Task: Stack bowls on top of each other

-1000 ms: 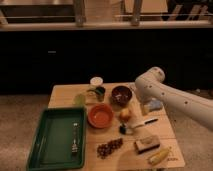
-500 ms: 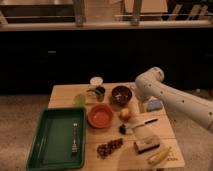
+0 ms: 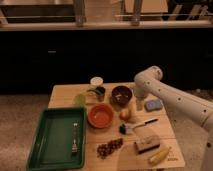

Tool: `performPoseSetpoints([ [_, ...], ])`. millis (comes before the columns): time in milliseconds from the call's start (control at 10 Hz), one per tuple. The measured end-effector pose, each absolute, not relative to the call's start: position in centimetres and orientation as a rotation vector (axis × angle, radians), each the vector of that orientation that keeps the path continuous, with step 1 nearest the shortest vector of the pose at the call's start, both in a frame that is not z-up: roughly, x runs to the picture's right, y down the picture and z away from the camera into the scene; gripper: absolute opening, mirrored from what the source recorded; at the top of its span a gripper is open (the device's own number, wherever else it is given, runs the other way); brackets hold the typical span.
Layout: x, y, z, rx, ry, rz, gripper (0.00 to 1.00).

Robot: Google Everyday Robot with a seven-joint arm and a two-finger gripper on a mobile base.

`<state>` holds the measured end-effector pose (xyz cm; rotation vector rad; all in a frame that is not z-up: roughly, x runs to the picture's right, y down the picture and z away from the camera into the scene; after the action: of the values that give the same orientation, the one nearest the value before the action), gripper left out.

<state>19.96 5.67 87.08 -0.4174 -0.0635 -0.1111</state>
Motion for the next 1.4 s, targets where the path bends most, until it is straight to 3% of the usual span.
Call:
performPoseSetpoints([
  [1400, 17.5, 3.0, 90.0, -0.344, -0.132, -0.102, 0.8],
])
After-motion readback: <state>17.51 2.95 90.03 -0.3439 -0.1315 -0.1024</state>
